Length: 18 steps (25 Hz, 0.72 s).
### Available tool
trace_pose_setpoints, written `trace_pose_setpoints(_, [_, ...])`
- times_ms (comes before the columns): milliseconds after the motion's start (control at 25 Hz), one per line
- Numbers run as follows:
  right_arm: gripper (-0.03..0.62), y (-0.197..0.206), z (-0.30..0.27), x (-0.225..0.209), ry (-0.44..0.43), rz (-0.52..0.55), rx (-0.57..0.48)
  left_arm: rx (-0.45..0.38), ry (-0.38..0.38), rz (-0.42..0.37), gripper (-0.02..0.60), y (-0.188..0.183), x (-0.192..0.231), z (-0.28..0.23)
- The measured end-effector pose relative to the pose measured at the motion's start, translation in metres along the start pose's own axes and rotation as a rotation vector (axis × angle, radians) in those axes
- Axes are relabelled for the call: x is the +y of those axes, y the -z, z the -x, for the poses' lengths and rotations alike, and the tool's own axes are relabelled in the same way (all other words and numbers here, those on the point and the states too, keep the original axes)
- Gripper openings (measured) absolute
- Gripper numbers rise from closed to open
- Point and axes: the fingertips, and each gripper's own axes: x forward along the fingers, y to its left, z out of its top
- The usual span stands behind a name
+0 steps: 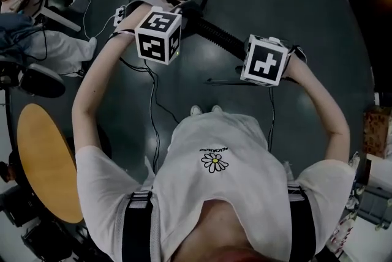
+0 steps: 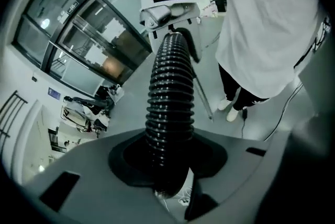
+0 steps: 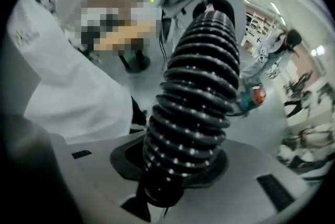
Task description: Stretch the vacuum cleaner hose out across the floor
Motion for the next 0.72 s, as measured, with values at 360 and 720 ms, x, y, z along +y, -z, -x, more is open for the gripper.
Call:
trace_pose_setpoints(360, [0.155, -0.030, 0.074, -0.125, 1.135, 0.321, -0.271, -0.281, 0.505, 0.690, 0.163, -0.065, -0.099, 0.031])
trace_pose_setpoints(720, [0.153, -0.130, 0.228, -0.046, 1.406, 0.445, -1.097, -1.181, 0.743, 0.698, 0.163, -0.255, -0.082, 0.143])
